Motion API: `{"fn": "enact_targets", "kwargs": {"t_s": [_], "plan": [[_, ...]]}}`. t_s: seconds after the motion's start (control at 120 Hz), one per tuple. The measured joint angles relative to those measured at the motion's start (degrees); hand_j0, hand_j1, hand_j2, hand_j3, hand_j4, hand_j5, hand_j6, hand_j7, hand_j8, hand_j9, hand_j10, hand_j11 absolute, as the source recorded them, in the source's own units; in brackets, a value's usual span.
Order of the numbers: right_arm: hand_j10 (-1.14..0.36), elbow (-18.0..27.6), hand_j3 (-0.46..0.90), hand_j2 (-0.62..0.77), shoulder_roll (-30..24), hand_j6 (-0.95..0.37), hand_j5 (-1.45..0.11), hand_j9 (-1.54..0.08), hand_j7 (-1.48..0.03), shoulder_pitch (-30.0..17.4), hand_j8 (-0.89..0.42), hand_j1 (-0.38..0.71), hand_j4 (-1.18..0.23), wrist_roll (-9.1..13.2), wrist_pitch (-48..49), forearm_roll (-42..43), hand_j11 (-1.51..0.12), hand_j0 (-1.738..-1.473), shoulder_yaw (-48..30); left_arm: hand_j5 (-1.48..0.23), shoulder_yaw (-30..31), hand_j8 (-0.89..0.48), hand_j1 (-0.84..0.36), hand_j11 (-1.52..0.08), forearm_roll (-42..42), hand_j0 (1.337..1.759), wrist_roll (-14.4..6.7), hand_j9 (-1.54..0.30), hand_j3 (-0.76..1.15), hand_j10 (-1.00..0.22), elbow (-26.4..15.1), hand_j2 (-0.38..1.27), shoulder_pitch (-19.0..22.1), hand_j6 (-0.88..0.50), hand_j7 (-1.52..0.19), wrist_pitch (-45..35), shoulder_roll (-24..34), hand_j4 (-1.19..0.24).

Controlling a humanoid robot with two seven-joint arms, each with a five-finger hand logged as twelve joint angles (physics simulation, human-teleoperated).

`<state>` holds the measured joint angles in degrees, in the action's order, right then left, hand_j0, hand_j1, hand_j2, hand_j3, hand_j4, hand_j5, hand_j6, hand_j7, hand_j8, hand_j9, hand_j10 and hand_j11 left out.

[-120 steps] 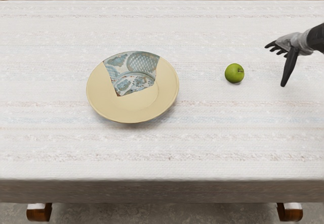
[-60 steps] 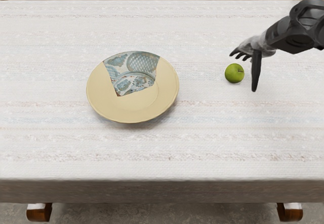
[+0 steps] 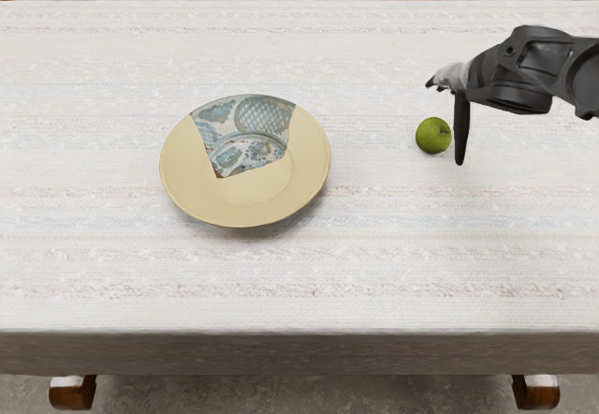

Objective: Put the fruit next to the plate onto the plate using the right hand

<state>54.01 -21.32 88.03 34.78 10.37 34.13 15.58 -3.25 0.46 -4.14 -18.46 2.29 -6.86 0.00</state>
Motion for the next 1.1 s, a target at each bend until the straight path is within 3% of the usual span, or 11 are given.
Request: {"fn": "enact_targets", "kwargs": {"t_s": [0.208, 0.408, 0.583, 0.875, 1.1], "plan": [[-0.04, -0.3, 0.00, -0.01, 2.1, -0.05, -0.06, -0.06, -0.06, -0.7, -0.05, -0.30, -0.04, 0.2, -5.2, 0.2, -0.06, -1.658, 0.2, 0.00, 0.0, 0.00, 0.35, 0.00, 0.0, 1.658, 0.0, 0.00, 0.00, 0.00, 0.0, 0.00, 0.0, 0.00, 0.00, 0.0, 0.0, 0.00], [-0.18, -0.8, 0.00, -0.03, 3.6, -0.18, -0.23, -0.23, -0.23, -1.6, -0.18, -0.14, -0.18, 0.2, -6.7, 0.2, -0.23, -1.658, 0.4, 0.00, 0.0, 0.00, 0.35, 0.00, 0.0, 1.658, 0.0, 0.00, 0.00, 0.00, 0.0, 0.00, 0.0, 0.00, 0.00, 0.0, 0.0, 0.00], [-0.24, -1.9, 0.00, -0.05, 5.3, -0.24, -0.31, -0.31, -0.31, -2.6, -0.24, -0.07, -0.24, 0.2, -10.4, 1.5, -0.31, -1.658, 1.2, 0.00, 0.0, 0.00, 0.35, 0.00, 0.0, 1.658, 0.0, 0.00, 0.00, 0.00, 0.0, 0.00, 0.0, 0.00, 0.00, 0.0, 0.0, 0.00], [-0.27, -0.2, 0.00, -0.05, 5.6, -0.27, -0.35, -0.35, -0.35, -2.9, -0.27, -0.03, -0.27, 0.2, -15.9, 2.2, -0.35, -1.658, 5.8, 0.00, 0.0, 0.00, 0.35, 0.00, 0.0, 1.658, 0.0, 0.00, 0.00, 0.00, 0.0, 0.00, 0.0, 0.00, 0.00, 0.0, 0.0, 0.00], [-0.28, -1.6, 0.00, -0.05, 6.8, -0.28, -0.36, -0.36, -0.36, -4.1, -0.28, -0.02, -0.28, 0.2, -18.9, 2.2, -0.36, -1.658, 7.0, 0.00, 0.0, 0.00, 0.35, 0.00, 0.0, 1.658, 0.0, 0.00, 0.00, 0.00, 0.0, 0.00, 0.0, 0.00, 0.00, 0.0, 0.0, 0.00]]}}
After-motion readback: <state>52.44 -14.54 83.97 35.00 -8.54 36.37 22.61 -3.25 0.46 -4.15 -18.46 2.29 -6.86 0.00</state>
